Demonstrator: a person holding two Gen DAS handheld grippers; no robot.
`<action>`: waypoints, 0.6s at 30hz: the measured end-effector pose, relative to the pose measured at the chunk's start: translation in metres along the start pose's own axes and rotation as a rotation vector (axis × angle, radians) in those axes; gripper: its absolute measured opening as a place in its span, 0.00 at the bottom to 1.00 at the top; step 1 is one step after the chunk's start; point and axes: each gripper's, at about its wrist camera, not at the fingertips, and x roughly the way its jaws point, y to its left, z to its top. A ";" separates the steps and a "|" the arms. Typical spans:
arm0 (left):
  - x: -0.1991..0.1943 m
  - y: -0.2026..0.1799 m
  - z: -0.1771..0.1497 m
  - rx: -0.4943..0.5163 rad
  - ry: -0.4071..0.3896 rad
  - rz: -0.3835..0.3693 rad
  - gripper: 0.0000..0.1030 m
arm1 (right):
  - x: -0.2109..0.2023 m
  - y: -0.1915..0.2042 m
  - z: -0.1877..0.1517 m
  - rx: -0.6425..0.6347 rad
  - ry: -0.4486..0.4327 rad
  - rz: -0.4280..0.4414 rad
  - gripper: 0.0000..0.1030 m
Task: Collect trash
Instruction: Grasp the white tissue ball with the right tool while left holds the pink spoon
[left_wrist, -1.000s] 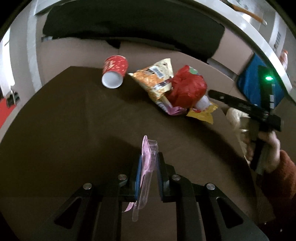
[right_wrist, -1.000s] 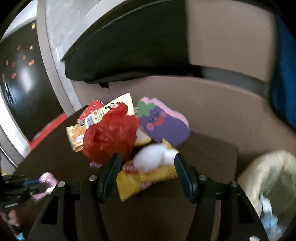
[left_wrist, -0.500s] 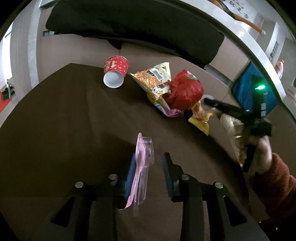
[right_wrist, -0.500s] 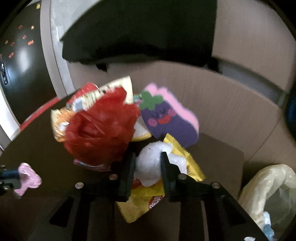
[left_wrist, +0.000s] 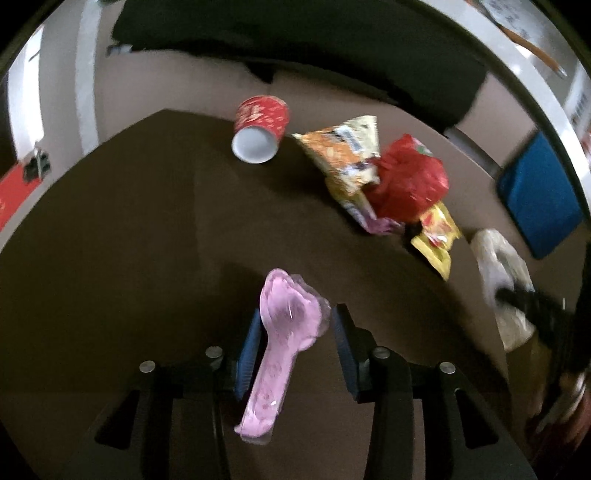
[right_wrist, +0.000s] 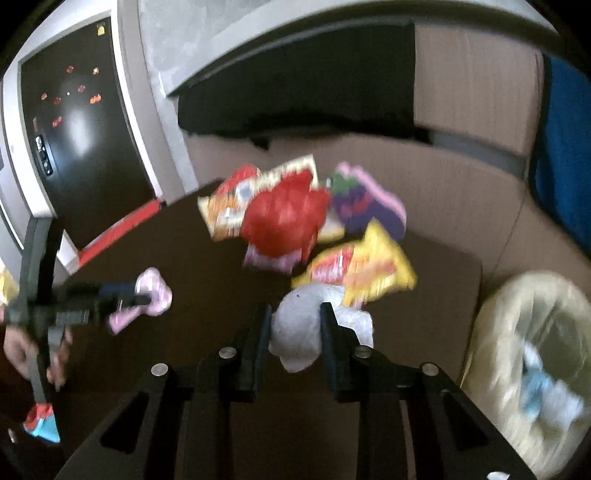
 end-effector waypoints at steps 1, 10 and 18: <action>0.003 0.001 0.002 -0.012 0.007 0.005 0.39 | 0.001 0.001 -0.006 0.002 0.010 0.001 0.23; 0.002 -0.003 0.005 -0.046 0.001 0.038 0.25 | 0.002 -0.008 -0.040 0.049 0.050 0.011 0.27; -0.010 -0.039 -0.004 0.058 -0.017 0.016 0.14 | -0.006 -0.016 -0.052 0.059 0.014 -0.013 0.54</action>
